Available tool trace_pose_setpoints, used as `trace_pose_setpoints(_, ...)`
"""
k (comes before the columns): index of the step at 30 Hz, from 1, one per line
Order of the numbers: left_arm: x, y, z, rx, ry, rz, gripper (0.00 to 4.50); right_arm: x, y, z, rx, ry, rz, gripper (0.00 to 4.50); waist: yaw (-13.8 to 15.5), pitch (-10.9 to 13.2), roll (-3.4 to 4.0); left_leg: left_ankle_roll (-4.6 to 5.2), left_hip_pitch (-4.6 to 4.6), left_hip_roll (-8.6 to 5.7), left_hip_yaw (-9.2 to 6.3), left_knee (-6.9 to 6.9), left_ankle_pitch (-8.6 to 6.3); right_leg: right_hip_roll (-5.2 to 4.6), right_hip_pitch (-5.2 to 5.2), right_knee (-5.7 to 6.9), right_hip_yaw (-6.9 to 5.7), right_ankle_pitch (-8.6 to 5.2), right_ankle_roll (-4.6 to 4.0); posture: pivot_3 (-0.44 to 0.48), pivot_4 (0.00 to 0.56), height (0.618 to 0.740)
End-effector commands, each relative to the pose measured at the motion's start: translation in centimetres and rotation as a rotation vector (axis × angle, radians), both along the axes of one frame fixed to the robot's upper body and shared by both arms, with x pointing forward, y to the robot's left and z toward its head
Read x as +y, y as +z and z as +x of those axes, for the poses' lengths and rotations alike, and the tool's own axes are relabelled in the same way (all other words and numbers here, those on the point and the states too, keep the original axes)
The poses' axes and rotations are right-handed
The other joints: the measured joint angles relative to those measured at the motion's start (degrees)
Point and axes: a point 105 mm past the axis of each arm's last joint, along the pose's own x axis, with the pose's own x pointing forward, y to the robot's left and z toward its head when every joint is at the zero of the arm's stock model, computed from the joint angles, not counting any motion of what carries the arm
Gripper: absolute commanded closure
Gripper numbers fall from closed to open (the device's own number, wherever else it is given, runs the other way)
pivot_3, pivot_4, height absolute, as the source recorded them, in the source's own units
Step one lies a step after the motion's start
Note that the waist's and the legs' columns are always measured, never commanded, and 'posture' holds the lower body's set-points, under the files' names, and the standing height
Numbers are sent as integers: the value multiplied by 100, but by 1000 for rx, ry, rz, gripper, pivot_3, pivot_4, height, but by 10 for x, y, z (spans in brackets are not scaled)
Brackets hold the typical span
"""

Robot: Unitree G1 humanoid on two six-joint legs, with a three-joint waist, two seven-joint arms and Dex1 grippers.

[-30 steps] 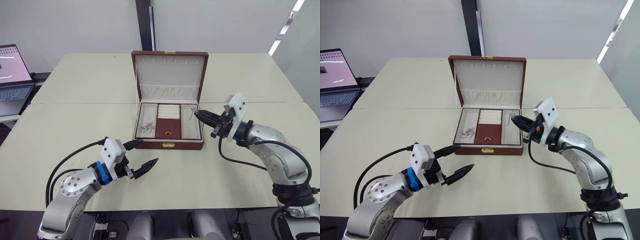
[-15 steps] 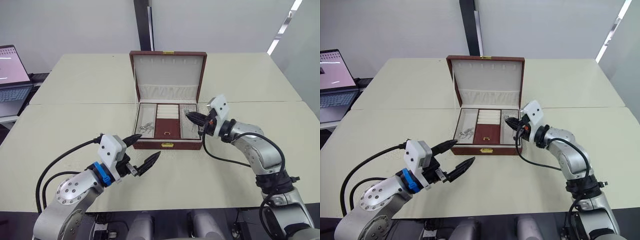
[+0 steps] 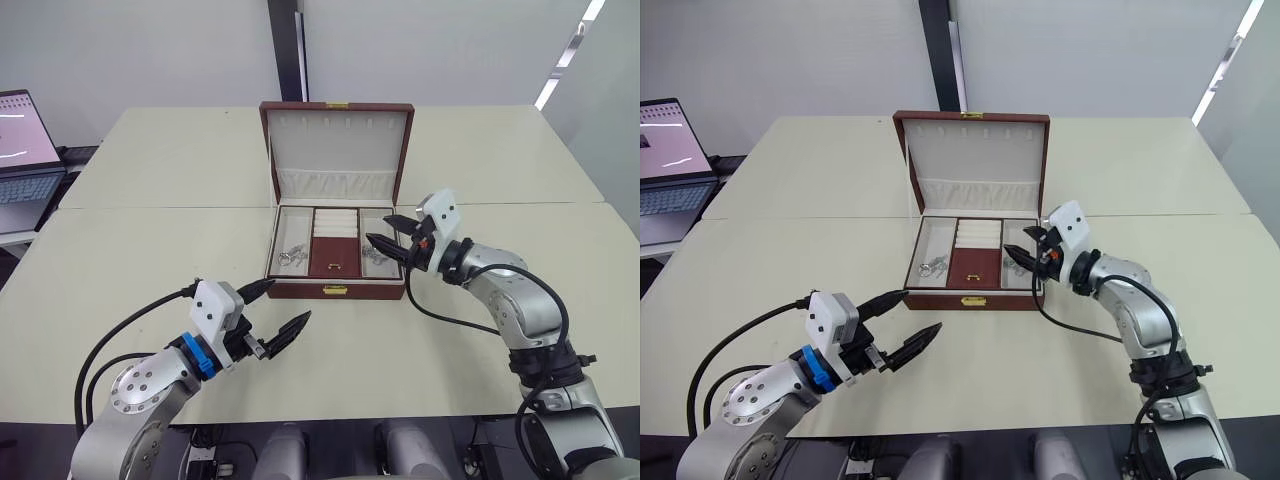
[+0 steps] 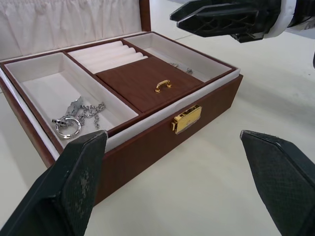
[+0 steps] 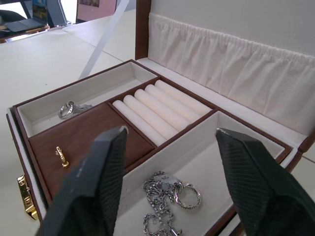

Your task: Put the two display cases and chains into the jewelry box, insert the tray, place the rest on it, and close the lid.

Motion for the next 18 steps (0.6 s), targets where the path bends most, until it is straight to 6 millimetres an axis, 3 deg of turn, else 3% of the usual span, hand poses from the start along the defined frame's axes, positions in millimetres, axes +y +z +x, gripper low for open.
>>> trace_pose_setpoints(1, 2, 2, 0, -27, -16, 1, 0, -12, 18, -6, -57, 12, 30, 103, 1, 0, 0, 0, 0, -1, 1, 0, 0, -1, 0, 0, 1, 0, 0, 0, 150, 740)
trace_pose_setpoints(6, 24, -5, 1, 2, 13, 24, 0, -43, 16, -13, -51, 22, 16, 19, 1, 1, 0, 0, -1, -1, 0, -1, 0, -1, 0, -2, -1, 0, 0, 0, 150, 740)
trace_pose_setpoints(10, 55, -7, 3, 40, 36, 95, 0, -75, 5, -21, -18, 24, -41, 19, 1, 2, 0, 1, 0, -1, 0, 0, 0, -1, 1, -2, -2, 0, 0, 0, 150, 740)
trace_pose_setpoints(15, 124, 8, 18, 36, 167, 179, 0, -130, -9, -26, 68, -38, -85, 19, 0, 7, 5, 1, 1, 0, 2, 0, 0, 0, 1, -1, -3, -1, -1, 0, 150, 740)
trace_pose_setpoints(18, 144, 15, 25, 25, 221, 198, 0, -150, -15, -26, 83, -79, -112, 19, -6, 8, 5, 1, 1, -1, 6, -1, -1, -1, 1, -3, -1, 0, 0, 0, 150, 740)
